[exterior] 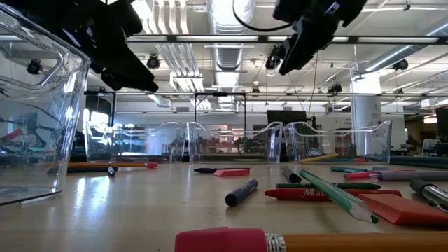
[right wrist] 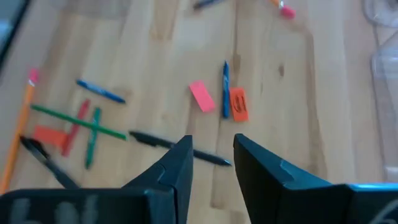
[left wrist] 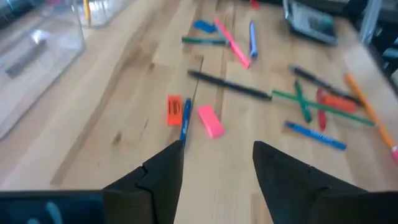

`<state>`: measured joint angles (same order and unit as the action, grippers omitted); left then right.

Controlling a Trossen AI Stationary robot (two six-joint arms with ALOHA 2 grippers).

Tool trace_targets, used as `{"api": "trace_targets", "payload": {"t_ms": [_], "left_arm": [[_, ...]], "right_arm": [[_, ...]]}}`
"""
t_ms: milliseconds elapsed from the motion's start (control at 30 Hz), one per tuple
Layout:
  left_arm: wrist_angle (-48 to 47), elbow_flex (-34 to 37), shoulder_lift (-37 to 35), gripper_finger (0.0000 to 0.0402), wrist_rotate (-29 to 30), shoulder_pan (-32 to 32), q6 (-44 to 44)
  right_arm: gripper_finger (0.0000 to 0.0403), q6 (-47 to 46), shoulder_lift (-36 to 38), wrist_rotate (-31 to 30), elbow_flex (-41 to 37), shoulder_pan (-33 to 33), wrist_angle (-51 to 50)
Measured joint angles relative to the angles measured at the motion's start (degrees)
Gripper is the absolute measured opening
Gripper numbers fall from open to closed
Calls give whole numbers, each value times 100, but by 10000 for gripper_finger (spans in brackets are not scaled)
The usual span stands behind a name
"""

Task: Sort crayons/erasers/pens/pencils in bins
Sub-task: Put the blue crayon into the top middle transparent bin

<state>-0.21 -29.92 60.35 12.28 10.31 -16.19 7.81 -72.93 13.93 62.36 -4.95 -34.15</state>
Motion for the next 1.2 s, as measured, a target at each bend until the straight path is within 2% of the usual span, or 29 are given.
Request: {"api": "trace_targets", "payload": {"t_ms": [67,167,300,467,633,833,1033,1200], "left_arm": [[-571,-269,194,172,-118,-2,2],[-1956,-813,516,168,-465,-23,-13],[-3611,-1654,1071,167,-480,-84,37],[-4889,-2400,1730,166,-545,-279,538],[-4995,-2550,2175,166,-917,-563,1753],[-4976,-2513,2696,166,-1154,-786,3012],[-4928,-2580,3425,166,-1256,-851,3734],[-4629,-2616,3807,166,-1253,-850,3928]], "right_arm": [[101,-246,405,-1,-498,105,536],[97,-459,965,0,-1290,322,1619],[96,-500,1489,-29,-2179,631,2982],[97,-468,1841,-63,-2853,803,4408],[97,-261,1915,-105,-3212,850,5294],[97,-165,1920,-214,-3317,846,5324],[97,-37,1930,-212,-3317,846,5331],[97,-32,1928,-212,-3317,844,5298]]}}
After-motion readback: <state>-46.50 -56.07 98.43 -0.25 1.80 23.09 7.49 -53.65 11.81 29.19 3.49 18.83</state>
